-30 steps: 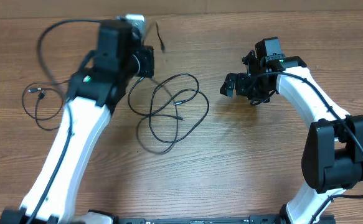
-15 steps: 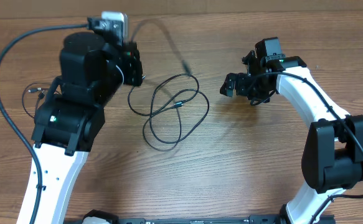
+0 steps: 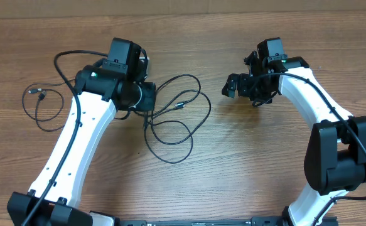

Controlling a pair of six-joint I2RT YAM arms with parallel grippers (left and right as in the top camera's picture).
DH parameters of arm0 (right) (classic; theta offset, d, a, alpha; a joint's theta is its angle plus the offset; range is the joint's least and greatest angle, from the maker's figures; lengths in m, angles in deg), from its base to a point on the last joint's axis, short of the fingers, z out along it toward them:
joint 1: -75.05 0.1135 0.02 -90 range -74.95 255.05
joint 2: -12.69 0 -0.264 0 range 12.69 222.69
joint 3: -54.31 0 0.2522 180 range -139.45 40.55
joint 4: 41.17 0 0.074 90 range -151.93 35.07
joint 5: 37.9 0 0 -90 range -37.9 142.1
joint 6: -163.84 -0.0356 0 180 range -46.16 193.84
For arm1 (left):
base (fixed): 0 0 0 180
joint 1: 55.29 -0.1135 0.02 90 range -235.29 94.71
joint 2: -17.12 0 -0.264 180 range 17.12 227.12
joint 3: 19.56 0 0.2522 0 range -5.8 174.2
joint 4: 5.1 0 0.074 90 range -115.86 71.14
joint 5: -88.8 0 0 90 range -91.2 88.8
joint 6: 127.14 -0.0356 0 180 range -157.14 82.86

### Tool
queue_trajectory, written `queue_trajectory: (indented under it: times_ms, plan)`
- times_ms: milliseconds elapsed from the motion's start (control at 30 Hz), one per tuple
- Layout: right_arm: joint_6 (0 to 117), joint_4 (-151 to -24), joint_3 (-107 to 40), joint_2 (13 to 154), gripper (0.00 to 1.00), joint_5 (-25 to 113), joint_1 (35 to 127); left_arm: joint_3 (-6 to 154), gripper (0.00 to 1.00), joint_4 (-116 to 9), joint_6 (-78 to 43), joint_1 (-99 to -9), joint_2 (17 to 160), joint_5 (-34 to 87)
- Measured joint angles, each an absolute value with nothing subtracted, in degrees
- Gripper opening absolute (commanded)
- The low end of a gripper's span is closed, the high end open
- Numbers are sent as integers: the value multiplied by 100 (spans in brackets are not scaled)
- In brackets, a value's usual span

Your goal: Untangle cables

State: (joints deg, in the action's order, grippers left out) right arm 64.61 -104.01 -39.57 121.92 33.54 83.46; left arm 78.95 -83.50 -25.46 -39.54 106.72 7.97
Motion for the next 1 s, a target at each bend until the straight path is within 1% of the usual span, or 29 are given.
queue_trajectory:
  times_ms: [300,500,733,833,1000]
  plan:
    - [6458,-10401,-3957,12192,100,3356,8346,7895,4,-8315,-3427,-3954,10657,2336]
    - [6458,-10401,-3957,12192,100,3351,8346,8201,4,-8337,-3654,-4046,10594,3285]
    - [6461,-10401,-3957,12192,100,3356,8346,8339,4,-8656,-3735,-4065,10452,3612]
    - [6461,-10404,-3957,12192,100,3354,8346,7922,4,-8636,-3735,-4065,10517,3560]
    - [6458,-10404,-3957,12192,100,3354,8346,6947,4,-8212,-3691,-4120,10854,3162]
